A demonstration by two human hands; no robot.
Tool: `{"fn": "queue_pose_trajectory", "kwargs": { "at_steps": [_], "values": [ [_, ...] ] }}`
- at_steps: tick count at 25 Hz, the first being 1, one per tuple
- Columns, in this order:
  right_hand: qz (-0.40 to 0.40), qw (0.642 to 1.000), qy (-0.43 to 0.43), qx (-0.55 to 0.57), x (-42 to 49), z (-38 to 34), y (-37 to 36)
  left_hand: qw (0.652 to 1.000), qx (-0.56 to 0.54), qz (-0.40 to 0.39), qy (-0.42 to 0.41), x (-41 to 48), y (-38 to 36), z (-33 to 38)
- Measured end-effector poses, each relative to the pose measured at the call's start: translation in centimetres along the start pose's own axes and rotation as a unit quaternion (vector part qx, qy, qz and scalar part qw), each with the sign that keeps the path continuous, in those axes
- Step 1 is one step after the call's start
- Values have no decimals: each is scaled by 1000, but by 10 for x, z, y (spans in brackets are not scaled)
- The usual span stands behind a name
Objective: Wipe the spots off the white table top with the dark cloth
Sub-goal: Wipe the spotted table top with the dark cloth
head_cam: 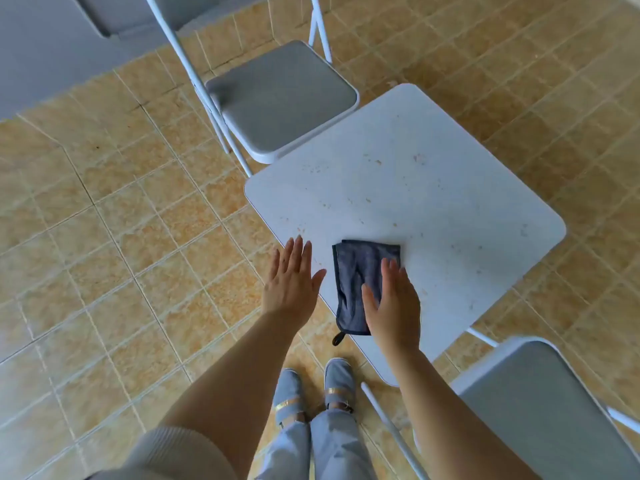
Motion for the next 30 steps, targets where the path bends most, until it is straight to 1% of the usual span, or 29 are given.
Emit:
{"fn": "queue_pose_trajectory", "kwargs": {
  "at_steps": [2,4,8,9,12,16,18,21,23,24,26,28,30],
  "values": [
    [-7,1000,-4,-30,-12,10,-22,1000,5,-8,0,-8,-26,-4],
    [-20,997,19,-76,-21,16,-47,999,18,-32,12,-24,-59,-8],
    [-3,991,27,-127,-4,20,-96,999,10,-53,2,-38,-110,-1],
    [7,990,33,-133,-6,23,-105,999,4,-48,5,-40,-119,0],
    [81,987,75,-120,-21,31,-104,1000,-7,-2,12,-45,-131,-1],
    [79,985,113,-108,-56,60,-79,999,12,37,-2,-48,-135,-3],
    [85,985,97,-115,-49,75,-75,999,16,42,-3,-46,-136,-3],
    [123,985,8,-117,-15,78,-86,999,19,40,0,-48,-141,-2],
    [130,985,-26,-114,-3,64,-96,999,14,46,9,-49,-142,-3],
    [128,985,-14,-114,-5,55,-98,999,10,48,14,-49,-142,-3],
    [110,987,37,-107,-24,49,-94,999,2,49,24,-49,-142,-3],
    [81,987,91,-104,-54,61,-81,998,-2,50,26,-49,-142,-1],
    [70,985,109,-114,-71,85,-66,999,-4,48,21,-49,-143,0]
  ]
}}
Point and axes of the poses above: each hand's wrist, its own x-axis towards the middle knuckle, its own y-axis out of the back of the hand, z = x × y, the point moved 7 cm from there along x, towards the middle knuckle, and after that the axes turned 15 degrees about z, right-handed, at the moved point
